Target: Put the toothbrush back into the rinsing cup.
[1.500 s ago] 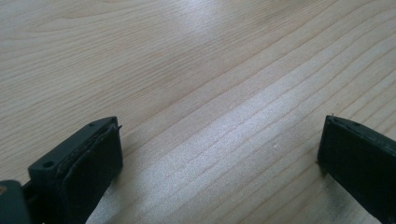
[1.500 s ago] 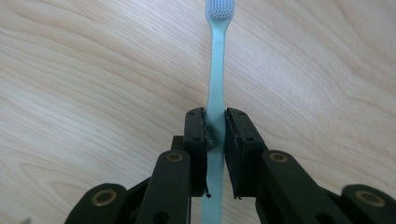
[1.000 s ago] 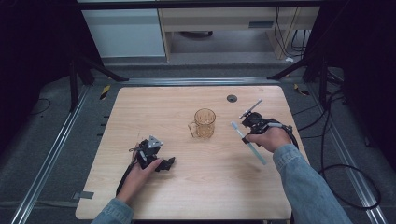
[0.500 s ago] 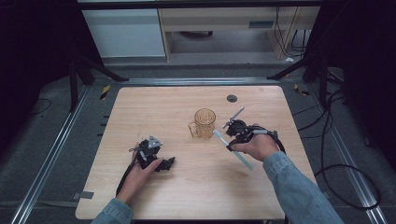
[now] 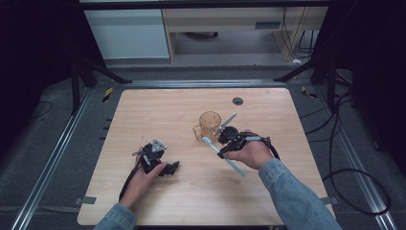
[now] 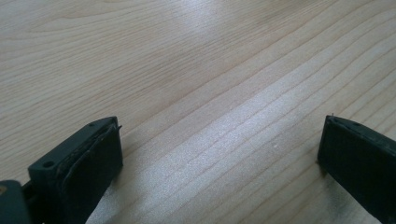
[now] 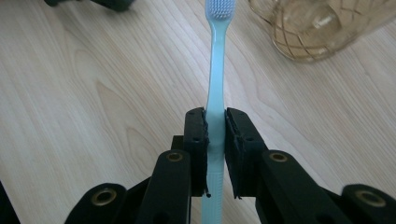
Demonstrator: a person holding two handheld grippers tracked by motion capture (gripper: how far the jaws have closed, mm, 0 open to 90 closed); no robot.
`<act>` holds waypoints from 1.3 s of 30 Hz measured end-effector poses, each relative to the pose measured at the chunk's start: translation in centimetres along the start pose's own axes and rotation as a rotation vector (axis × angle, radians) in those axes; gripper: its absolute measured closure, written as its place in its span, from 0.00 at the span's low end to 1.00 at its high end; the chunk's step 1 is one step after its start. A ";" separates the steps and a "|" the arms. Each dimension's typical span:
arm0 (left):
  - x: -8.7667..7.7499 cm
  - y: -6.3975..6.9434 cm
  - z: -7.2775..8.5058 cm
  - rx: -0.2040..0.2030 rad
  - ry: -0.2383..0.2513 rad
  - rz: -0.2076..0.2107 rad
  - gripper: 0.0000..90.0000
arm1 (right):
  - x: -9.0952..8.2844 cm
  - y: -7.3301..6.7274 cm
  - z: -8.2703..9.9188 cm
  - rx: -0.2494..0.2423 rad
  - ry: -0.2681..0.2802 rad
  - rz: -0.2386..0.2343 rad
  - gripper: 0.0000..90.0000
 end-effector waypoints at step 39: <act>0.0 0.0 0.0 -0.001 0.002 -0.001 0.00 | 1.1 -3.0 -5.8 0.102 0.290 0.021 0.88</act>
Point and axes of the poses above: each handheld gripper's, and its own axes: x roughly forward along the jaws, z roughly out of its underside, y roughly to its right, the point moved 3 cm from there along x, roughly forward along the jaws, and after that the axes turned 15 degrees about z, right-handed, at the moved point
